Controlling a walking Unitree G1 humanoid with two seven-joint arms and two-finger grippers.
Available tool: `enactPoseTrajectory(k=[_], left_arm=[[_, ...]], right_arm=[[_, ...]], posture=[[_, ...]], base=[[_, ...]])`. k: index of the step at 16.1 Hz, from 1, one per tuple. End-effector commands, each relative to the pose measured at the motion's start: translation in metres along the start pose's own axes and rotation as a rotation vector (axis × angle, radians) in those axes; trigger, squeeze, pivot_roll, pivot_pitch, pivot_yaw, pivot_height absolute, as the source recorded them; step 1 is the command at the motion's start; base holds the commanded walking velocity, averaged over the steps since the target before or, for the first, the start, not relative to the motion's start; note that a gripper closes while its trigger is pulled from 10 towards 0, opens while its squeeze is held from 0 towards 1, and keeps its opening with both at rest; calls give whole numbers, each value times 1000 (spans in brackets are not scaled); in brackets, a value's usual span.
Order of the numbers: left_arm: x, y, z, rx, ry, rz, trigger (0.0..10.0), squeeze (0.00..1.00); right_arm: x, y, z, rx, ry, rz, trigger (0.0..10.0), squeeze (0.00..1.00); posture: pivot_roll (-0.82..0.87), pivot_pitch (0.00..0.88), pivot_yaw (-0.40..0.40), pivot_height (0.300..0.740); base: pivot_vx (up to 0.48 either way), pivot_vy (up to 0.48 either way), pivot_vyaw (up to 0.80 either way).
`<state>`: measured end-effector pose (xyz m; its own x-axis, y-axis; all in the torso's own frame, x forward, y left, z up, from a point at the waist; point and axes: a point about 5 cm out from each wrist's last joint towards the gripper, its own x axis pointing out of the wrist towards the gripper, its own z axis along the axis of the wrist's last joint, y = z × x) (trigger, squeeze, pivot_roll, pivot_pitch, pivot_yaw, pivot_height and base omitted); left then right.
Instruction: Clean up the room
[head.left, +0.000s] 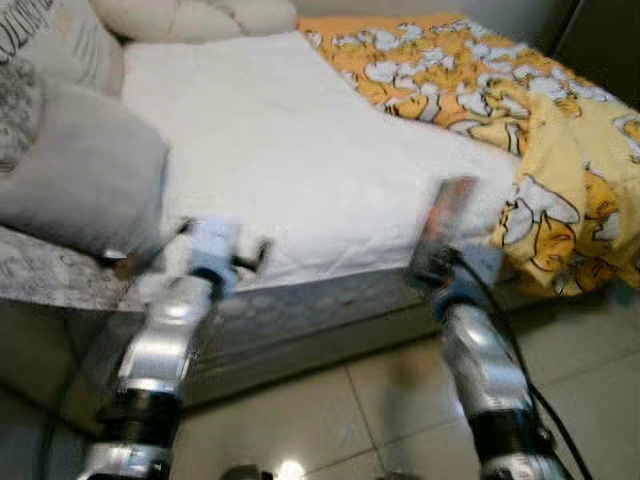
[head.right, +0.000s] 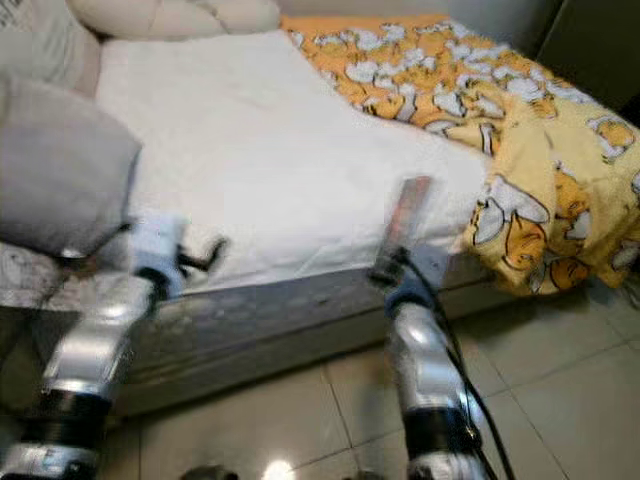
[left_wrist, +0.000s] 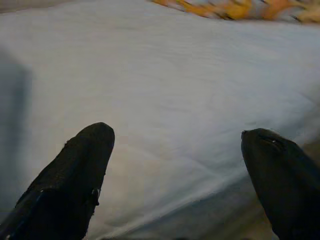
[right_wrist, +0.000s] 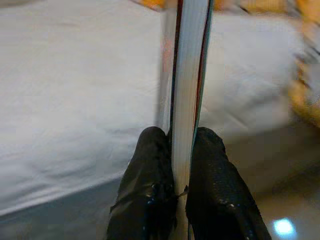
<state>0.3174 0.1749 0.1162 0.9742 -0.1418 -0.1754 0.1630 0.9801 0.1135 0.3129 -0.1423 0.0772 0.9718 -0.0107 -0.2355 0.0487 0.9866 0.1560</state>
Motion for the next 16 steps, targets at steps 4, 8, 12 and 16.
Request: enactPoseTrajectory(k=[4,8,12,16], left_arm=[[4,3,21,-51,-123,33,10000,0],[5,2,20,-27,-118,41,10000,0],[7,-1,19,-10,-114,23,10000,0],[11,1,22,-4,-117,33,10000,0]], right_arm=[[4,29,47,-69,-151,217,10000,0],[2,34,48,-133,-159,260,10000,0],[5,19,42,-127,-124,188,10000,0],[8,26,40,-186,-103,224,10000,0]], posture=[[-2,0,-34,740],[-8,0,-22,740],[-23,0,-11,740],[-24,0,-8,740]], base=[[0,0,0],[299,0,0],[320,0,0],[322,0,200]])
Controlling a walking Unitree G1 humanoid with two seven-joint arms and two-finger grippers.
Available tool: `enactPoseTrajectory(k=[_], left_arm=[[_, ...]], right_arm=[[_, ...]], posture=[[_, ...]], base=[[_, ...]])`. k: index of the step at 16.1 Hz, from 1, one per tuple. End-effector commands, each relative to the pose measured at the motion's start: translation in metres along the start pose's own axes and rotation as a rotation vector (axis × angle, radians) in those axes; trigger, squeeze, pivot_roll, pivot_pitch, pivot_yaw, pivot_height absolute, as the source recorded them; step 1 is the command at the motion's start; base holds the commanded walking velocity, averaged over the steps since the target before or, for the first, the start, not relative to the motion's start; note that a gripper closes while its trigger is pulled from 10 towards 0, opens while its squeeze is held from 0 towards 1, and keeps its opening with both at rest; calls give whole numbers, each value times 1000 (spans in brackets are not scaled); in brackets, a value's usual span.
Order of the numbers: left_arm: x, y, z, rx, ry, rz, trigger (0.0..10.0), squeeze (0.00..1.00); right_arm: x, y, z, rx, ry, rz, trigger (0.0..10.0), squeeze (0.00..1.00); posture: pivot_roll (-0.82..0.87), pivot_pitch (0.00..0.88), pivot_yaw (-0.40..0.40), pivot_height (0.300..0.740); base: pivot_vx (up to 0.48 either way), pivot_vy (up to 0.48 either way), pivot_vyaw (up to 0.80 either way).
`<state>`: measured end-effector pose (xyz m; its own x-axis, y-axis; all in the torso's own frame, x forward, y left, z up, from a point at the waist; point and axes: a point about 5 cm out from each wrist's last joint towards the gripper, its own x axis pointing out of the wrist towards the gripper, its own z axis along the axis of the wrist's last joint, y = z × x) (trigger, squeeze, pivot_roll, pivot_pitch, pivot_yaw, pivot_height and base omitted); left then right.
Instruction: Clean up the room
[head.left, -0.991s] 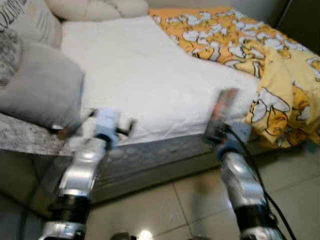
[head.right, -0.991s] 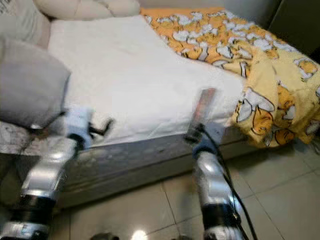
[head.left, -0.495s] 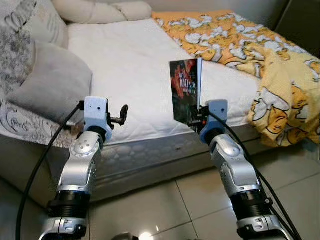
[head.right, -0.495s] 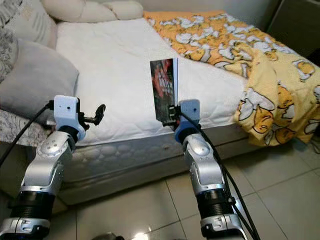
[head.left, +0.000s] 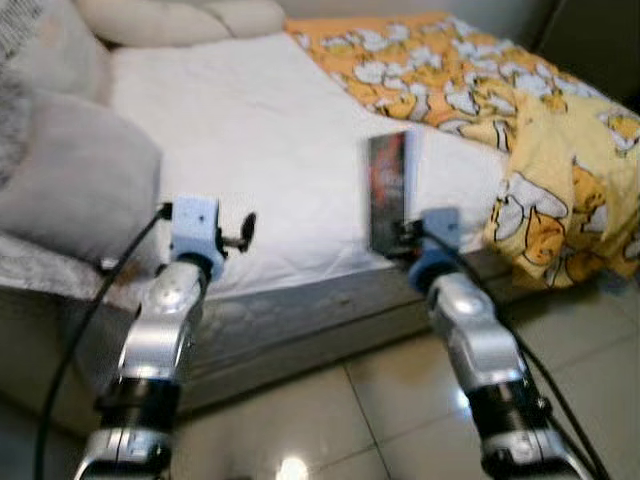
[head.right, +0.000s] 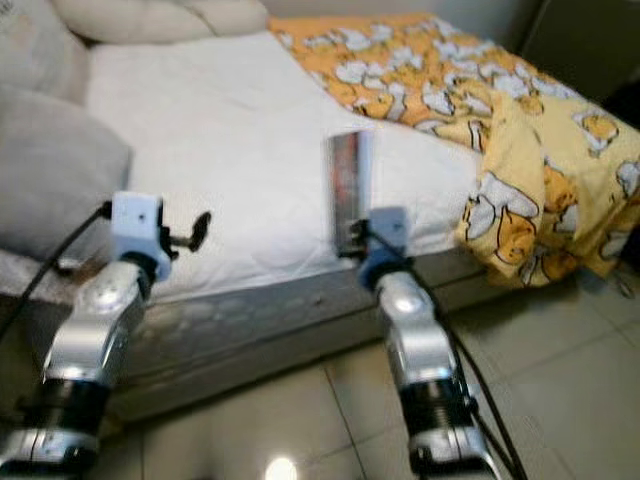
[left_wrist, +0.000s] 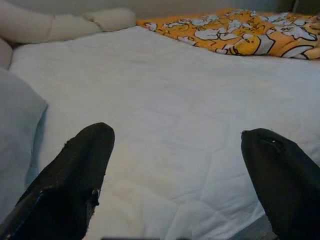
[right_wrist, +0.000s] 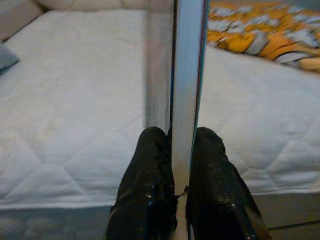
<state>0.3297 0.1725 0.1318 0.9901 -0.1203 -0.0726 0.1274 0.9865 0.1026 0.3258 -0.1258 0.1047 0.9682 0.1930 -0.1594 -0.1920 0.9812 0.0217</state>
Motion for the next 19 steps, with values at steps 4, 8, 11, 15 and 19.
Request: enactPoseTrajectory(k=[4,8,11,15,19], left_arm=[[2,0,3,7,-16,4,10000,0],[2,1,2,3,-14,8,10000,0],[2,1,0,3,-8,14,10000,0],[1,1,-1,2,-6,15,10000,0],[0,0,-3,-11,-5,9,10000,0]], right_arm=[[4,3,13,-28,-33,35,10000,0],[2,6,12,-33,-35,52,10000,0],[2,6,12,-38,-37,62,10000,0],[1,6,12,-33,-46,60,10000,0],[0,1,11,6,-48,30,10000,0]], posture=[[-26,0,-7,740],[-23,0,-9,740],[-21,0,-9,740],[-21,0,-8,740],[-20,0,-10,740]], base=[[325,0,800],[327,0,800],[328,0,800],[328,0,720],[334,0,0]])
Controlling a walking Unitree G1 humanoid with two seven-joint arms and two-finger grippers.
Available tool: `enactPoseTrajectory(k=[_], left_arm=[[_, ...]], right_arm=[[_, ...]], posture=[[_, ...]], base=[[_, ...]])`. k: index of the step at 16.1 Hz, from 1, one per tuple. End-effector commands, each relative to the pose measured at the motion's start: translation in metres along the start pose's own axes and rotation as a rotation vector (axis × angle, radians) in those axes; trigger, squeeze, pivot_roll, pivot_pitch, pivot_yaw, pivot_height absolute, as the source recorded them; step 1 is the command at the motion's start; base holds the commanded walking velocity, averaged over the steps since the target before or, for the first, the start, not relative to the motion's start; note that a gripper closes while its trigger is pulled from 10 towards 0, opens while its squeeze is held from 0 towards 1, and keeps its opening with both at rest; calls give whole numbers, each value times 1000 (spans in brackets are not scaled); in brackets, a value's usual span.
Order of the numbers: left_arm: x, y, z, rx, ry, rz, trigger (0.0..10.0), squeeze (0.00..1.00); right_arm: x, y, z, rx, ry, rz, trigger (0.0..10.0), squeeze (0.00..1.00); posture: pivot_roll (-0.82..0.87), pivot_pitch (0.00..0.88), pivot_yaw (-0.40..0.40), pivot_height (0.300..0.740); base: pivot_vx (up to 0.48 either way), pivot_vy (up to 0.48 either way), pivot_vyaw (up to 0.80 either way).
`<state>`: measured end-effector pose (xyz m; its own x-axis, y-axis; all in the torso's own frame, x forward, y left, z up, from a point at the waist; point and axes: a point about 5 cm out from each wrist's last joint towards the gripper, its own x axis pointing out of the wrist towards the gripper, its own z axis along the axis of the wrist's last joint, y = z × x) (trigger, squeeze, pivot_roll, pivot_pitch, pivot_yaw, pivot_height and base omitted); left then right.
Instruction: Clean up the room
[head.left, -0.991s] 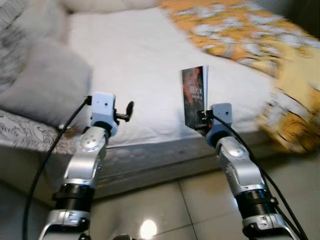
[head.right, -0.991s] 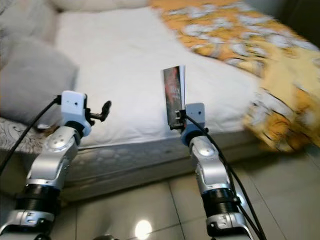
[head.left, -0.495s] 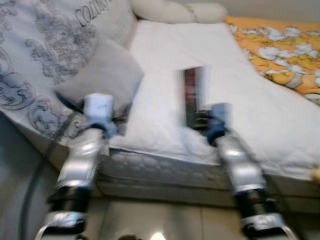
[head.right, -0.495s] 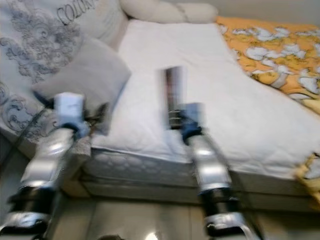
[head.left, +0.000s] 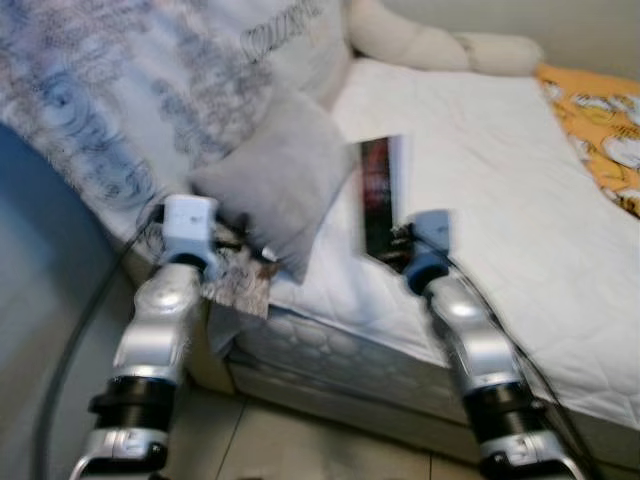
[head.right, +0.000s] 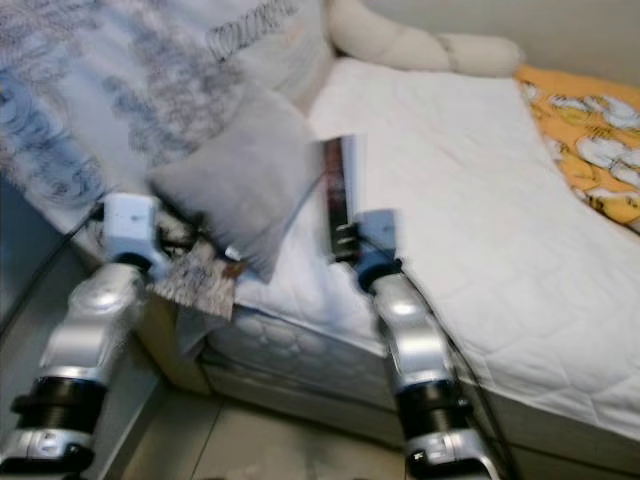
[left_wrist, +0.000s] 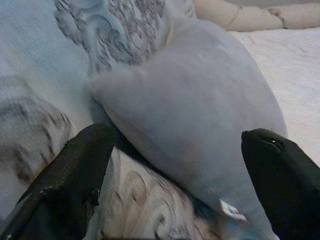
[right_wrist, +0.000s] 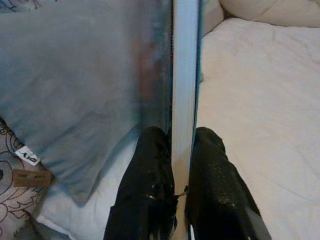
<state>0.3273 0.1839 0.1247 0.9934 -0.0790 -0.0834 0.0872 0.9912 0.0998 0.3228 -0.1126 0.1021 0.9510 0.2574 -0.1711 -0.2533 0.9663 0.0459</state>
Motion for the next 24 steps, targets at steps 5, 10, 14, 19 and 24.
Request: enactPoseTrajectory(k=[5,10,14,19,24], left_arm=[[1,-12,4,-8,-22,-46,10000,0],[1,-13,4,-8,-22,-52,10000,0],[0,-13,4,-9,-23,-59,10000,0],[0,-13,3,-6,-22,-55,10000,0],[0,-13,3,-6,-20,-56,10000,0]], right_arm=[[-2,-13,12,7,-51,-38,10000,0],[-2,-12,12,9,-57,-39,10000,0],[-2,-11,11,35,-35,-28,10000,0],[-2,-12,12,19,-48,-33,10000,0],[-3,-12,12,17,-49,-31,10000,0]], posture=[[-20,0,-11,740],[-20,0,-10,740],[-20,0,-10,740],[-20,0,-10,740],[-18,0,-11,740]], base=[[343,0,-408],[350,0,0],[350,0,-400],[351,0,-130],[349,0,0]])
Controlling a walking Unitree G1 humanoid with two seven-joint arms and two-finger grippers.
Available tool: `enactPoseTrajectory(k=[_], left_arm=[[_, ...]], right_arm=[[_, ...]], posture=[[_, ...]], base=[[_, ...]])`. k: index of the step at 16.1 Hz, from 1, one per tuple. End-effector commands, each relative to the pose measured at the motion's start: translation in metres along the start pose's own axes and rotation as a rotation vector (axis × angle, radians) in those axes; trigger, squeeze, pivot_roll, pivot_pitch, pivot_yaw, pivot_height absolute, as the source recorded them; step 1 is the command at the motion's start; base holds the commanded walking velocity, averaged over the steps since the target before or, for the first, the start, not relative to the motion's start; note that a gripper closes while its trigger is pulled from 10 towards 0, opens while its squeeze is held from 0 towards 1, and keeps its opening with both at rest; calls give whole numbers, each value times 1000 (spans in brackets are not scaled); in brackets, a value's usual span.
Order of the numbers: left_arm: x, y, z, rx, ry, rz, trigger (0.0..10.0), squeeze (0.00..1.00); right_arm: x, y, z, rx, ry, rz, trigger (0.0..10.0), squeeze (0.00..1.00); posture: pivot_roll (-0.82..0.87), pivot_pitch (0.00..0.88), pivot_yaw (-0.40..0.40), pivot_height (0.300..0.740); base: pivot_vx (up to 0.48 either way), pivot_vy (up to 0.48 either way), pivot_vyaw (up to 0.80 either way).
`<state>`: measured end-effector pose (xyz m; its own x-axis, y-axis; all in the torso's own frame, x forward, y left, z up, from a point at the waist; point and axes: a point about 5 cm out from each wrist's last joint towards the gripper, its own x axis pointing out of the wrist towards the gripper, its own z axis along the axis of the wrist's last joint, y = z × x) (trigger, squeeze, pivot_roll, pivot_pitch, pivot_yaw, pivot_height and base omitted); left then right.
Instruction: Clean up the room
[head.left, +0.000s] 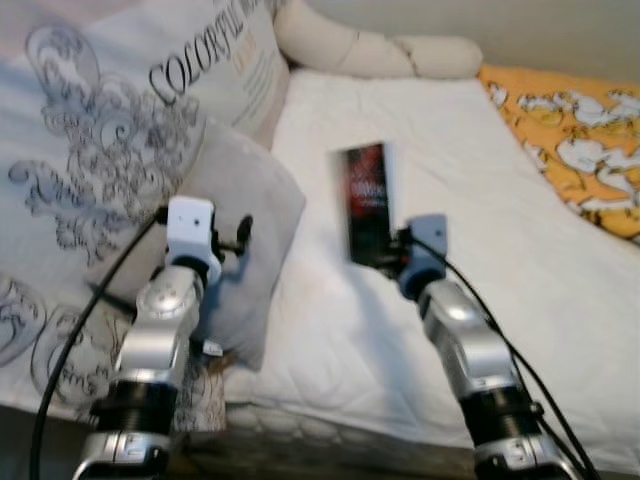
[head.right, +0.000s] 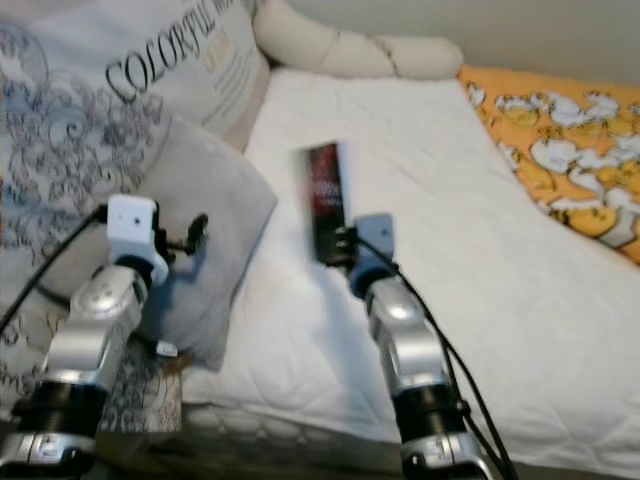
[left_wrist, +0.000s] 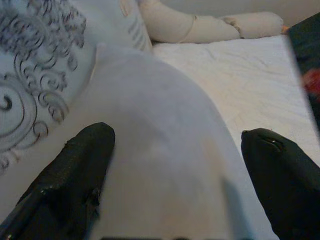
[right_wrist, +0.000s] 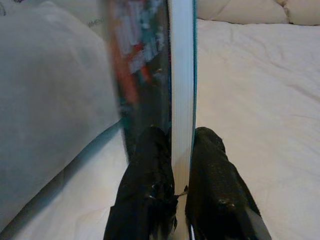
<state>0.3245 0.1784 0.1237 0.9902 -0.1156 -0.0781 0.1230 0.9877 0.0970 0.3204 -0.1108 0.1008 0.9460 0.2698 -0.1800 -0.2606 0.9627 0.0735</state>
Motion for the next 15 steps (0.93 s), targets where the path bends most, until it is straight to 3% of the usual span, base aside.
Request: enactPoseTrajectory(k=[1,4,6,8,9,11,13,14,15], left_arm=[[2,-7,3,-5,-11,-20,10000,0],[2,-7,3,1,4,-46,10000,0],[-1,-10,1,10,30,-133,10000,0],[-8,-15,1,96,39,-297,10000,0],[-9,-15,1,106,42,-314,10000,0],[-15,-16,3,114,58,-396,10000,0],[-18,-17,4,125,74,-454,10000,0],[-25,-21,6,113,87,-542,10000,0],[-26,-22,7,113,93,-563,10000,0]], right_arm=[[-1,-14,14,-9,-59,-43,10000,0],[-1,-14,15,3,-65,-44,10000,0],[0,-13,16,27,-62,-25,10000,0],[12,-16,13,74,32,22,10000,0],[14,-16,13,84,49,31,10000,0],[28,-14,12,173,141,100,10000,0],[33,-15,13,202,192,136,10000,0],[37,-17,11,362,277,198,10000,0],[37,-18,11,399,289,212,10000,0]], posture=[[-18,0,-11,740],[-22,0,-9,740],[-24,0,-8,740],[-16,0,-12,740],[-16,0,-12,740],[-2,0,-17,740],[5,0,-20,740],[17,0,-24,740],[17,0,-24,740]], base=[[349,0,0],[230,0,0],[0,0,0],[0,0,0],[0,0,0],[0,0,0],[0,0,0],[0,0,0],[0,0,0]])
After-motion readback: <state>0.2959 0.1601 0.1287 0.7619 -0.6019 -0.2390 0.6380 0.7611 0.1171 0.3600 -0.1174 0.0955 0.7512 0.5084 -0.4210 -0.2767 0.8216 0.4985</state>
